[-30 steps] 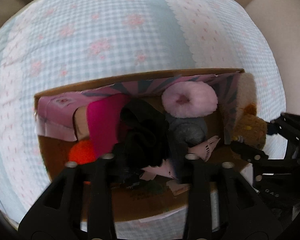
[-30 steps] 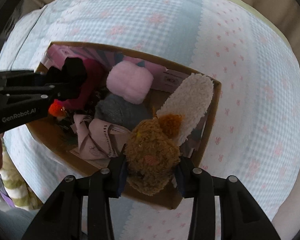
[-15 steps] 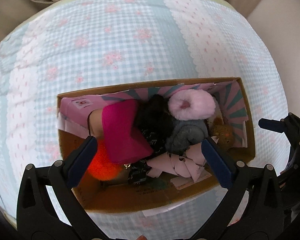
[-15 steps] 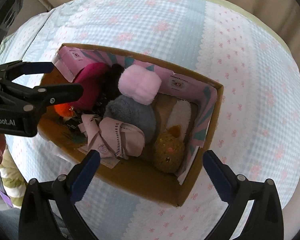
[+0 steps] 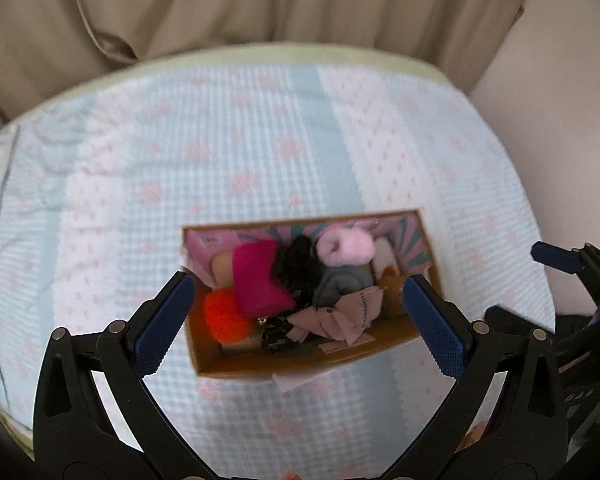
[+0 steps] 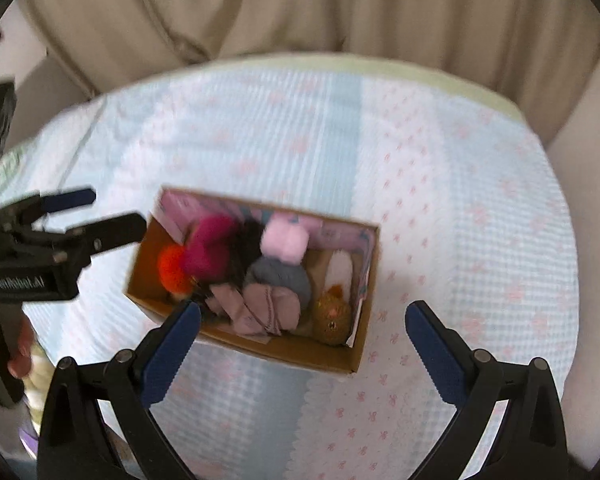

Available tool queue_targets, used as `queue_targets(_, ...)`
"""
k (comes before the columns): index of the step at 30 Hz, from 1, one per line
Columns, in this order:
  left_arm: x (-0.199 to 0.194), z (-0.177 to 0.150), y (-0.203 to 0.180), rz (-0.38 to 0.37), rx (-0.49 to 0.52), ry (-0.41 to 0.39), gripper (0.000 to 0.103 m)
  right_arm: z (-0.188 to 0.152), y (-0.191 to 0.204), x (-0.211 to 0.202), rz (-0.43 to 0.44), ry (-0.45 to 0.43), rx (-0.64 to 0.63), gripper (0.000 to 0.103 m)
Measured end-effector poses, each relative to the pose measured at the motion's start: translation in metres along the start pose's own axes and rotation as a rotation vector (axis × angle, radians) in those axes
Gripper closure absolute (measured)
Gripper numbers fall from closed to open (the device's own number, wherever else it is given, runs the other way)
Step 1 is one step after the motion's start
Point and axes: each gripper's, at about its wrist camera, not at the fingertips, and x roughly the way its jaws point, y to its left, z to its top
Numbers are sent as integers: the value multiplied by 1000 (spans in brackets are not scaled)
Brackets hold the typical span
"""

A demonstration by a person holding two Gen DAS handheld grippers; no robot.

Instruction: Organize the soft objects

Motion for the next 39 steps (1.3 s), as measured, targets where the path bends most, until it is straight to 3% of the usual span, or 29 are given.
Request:
queue_targets(7, -110, -1, -23, 24, -34, -197, 0, 8, -4, -109, -57, -165, 90, 1)
queue_targets(14, -191, -23, -52, 91, -60, -358, 0, -8, -14, -183, -95, -283, 105, 1)
queue_targets(28, -238, -63, -96, 164, -37, -549, 0, -47, -28, -239, -191, -455, 140, 1)
queue_targets(39, -240, -64, -109, 172, -20, -565, 0, -47, -30, -249, -209, -504, 124, 1)
